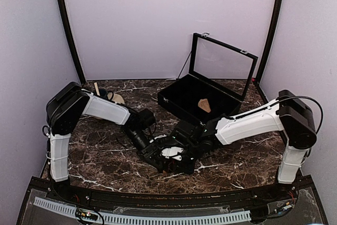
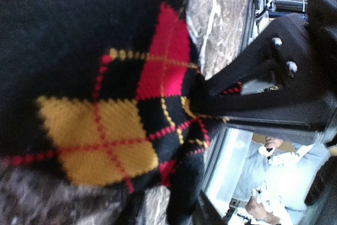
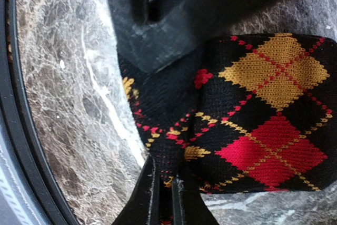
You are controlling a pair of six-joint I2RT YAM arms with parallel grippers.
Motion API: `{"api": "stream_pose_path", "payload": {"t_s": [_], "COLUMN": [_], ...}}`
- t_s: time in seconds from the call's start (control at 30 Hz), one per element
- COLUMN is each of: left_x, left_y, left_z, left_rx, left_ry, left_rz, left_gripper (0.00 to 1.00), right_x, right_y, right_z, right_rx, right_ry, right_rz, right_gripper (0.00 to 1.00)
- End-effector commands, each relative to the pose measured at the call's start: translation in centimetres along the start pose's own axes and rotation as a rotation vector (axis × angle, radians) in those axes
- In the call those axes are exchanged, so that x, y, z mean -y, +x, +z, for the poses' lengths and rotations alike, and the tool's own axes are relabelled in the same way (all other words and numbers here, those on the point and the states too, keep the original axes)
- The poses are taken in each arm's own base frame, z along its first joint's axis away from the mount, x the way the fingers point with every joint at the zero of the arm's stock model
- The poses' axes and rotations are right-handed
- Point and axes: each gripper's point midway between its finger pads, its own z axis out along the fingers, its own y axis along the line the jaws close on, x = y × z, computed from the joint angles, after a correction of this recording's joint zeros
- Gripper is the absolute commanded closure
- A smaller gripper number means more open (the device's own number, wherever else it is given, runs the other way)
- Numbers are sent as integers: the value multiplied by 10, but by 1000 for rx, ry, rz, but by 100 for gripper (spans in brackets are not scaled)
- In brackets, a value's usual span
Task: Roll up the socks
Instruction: Roll the sock at the center of the board.
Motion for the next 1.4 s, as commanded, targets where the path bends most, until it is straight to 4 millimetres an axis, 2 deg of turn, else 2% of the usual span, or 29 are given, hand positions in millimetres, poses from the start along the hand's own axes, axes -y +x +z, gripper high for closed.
{"api": "stream_pose_path", "payload": {"t_s": [0.0, 0.1, 0.23, 0.47, 0.63, 0.73, 0.83, 1.0, 1.17, 1.37], "left_x": [3, 7, 3, -15, -16, -4, 18, 31, 51, 68], "left_y": [-10, -15, -20, -24, -23, -19, -17, -9, 0, 17], "left_z": [-21, -30, -38, -61, -81, -84, -85, -81, -67, -28], "left_rx": [96, 142, 206, 386, 537, 607, 678, 706, 680, 534], "left_ry": [-47, -67, -146, -353, -471, -574, -685, -736, -761, -736], "left_rz": [21, 45, 72, 131, 183, 313, 482, 599, 811, 1105], "left_gripper": [64, 61, 58, 58, 59, 61, 63, 65, 66, 65], "right_x": [-11, -13, -14, -13, -12, -11, -10, -9, -10, -11], "right_y": [20, 22, 21, 17, 19, 19, 17, 16, 14, 9], "right_z": [4, 4, 2, -5, -6, -6, -8, -9, -7, -8], "right_rx": [-31, -21, 0, 39, 39, 37, 40, 27, 3, -7], "right_ry": [-105, -135, -175, -241, -295, -327, -354, -401, -446, -482], "right_rz": [87, 116, 153, 220, 266, 295, 320, 357, 377, 401], "right_gripper": [95, 95, 95, 95, 95, 95, 95, 95, 95, 95]}}
